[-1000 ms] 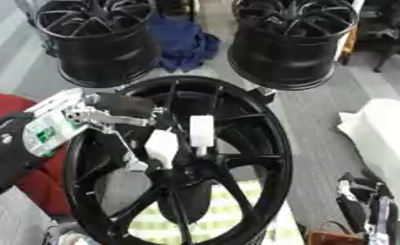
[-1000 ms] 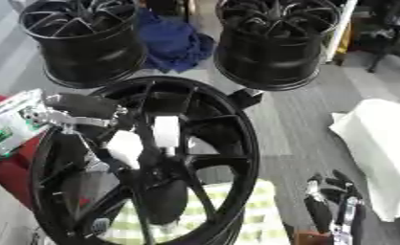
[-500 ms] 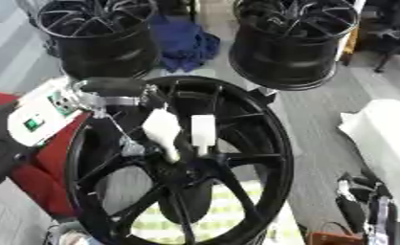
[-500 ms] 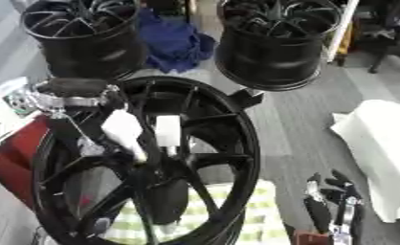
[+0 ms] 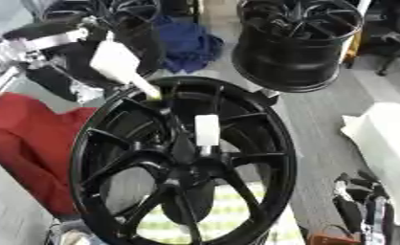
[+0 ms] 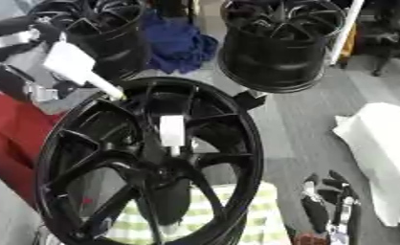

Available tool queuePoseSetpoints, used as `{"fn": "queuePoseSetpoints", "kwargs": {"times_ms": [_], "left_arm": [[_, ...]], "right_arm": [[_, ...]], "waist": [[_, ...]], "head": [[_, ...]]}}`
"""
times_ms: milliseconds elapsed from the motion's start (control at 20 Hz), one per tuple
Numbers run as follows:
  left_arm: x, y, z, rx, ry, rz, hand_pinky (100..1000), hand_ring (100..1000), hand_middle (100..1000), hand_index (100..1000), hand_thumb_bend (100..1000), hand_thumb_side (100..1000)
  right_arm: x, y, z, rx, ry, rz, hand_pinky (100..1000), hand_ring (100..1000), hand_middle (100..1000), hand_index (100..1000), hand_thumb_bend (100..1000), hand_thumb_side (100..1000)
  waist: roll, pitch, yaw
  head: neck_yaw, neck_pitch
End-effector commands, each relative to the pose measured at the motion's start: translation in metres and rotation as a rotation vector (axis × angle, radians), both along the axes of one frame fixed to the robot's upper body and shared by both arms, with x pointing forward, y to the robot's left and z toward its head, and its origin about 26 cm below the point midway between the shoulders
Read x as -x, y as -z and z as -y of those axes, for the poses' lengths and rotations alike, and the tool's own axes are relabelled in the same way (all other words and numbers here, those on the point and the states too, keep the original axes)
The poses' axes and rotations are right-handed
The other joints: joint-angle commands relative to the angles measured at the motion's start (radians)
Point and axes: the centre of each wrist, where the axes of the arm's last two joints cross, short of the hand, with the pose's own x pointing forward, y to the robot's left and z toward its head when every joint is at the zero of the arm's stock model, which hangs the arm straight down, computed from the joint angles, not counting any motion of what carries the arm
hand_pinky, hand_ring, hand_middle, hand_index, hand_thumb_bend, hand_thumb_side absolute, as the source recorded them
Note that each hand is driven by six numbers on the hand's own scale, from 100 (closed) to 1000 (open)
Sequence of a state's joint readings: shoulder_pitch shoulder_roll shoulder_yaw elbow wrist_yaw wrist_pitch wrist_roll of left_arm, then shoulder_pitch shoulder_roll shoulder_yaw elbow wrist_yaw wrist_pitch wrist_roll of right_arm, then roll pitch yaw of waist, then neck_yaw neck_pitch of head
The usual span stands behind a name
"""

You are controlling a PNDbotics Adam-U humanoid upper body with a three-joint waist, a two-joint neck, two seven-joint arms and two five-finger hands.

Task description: Pull the pin out of the wheel hub.

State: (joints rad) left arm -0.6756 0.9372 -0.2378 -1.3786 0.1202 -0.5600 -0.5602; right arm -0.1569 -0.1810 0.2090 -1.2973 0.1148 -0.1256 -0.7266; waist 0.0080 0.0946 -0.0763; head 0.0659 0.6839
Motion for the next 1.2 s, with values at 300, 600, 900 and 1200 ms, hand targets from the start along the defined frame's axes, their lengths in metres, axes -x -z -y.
{"fn": "queuePoseSetpoints", "kwargs": {"times_ms": [300, 600, 900, 1200], "left_arm": [[0.029, 0.037, -0.107, -0.179, 0.025, -0.034, 638, 559, 566, 781, 100, 511], [0.06, 0.135, -0.145, -0.038, -0.156, -0.215, 761, 773, 793, 900, 100, 985], [0.129, 0.249, -0.148, 0.154, -0.344, -0.367, 760, 799, 834, 911, 100, 1000], [0.143, 0.3, -0.116, 0.295, -0.378, -0.401, 706, 725, 754, 871, 100, 1000]], "right_arm": [[-0.006, -0.012, 0.011, 0.007, 0.04, 0.041, 667, 598, 643, 810, 186, 432], [-0.009, -0.016, 0.01, 0.003, 0.044, 0.051, 667, 598, 643, 810, 188, 430], [-0.009, -0.016, 0.003, 0.002, 0.012, 0.046, 667, 598, 643, 810, 188, 431], [-0.011, -0.017, 0.0, -0.005, 0.004, 0.051, 667, 598, 642, 810, 188, 432]], "waist": [[-0.005, 0.009, 0.022], [-0.011, 0.019, 0.027], [-0.017, 0.012, 0.001], [-0.024, 0.018, 0.002]], "head": [[-0.036, -0.022], [-0.044, -0.028], [-0.009, -0.02], [-0.004, -0.02]]}}
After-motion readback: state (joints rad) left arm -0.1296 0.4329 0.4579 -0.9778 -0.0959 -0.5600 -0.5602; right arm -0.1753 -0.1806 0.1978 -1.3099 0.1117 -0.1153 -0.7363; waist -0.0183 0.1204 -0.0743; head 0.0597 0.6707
